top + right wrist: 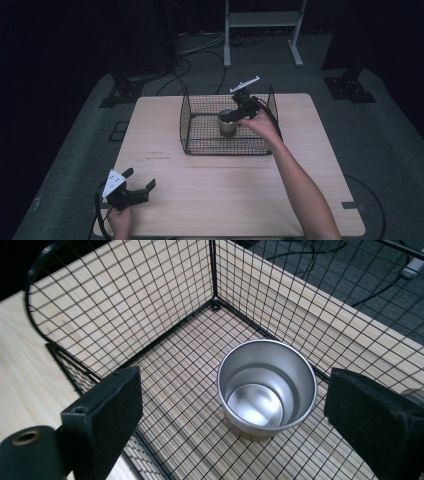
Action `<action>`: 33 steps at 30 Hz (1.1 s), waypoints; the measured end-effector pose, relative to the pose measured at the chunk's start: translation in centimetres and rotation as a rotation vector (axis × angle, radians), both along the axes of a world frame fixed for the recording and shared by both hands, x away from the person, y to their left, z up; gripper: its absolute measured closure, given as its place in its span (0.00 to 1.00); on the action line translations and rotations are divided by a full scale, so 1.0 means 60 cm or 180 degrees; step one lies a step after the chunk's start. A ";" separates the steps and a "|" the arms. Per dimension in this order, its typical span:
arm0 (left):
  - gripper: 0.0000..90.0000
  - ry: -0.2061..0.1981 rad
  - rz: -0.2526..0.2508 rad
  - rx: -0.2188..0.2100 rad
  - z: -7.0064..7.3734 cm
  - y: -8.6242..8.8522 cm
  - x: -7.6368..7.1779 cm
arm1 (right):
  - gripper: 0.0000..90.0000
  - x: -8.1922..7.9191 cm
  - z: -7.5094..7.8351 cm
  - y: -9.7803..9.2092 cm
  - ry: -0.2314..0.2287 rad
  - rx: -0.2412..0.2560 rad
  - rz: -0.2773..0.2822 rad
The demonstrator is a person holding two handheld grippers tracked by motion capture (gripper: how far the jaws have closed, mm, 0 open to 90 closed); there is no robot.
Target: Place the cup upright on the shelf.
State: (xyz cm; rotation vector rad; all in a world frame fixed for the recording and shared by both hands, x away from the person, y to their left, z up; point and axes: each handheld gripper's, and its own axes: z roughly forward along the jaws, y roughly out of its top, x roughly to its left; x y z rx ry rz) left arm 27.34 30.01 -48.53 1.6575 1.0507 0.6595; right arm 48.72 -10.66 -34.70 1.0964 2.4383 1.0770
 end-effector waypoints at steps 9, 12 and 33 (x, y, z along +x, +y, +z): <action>0.00 0.0006 -0.0007 0.0029 0.000 -0.001 0.000 | 0.09 -0.022 0.001 -0.039 -0.0002 0.0119 -0.0007; 0.00 0.0005 -0.0007 0.0027 0.000 -0.001 0.000 | 0.09 -0.033 0.005 -0.053 -0.0008 0.0175 -0.0012; 0.00 0.0004 0.0002 0.0033 0.000 -0.003 0.000 | 0.09 -0.110 0.000 -0.116 -0.0061 0.0384 0.0091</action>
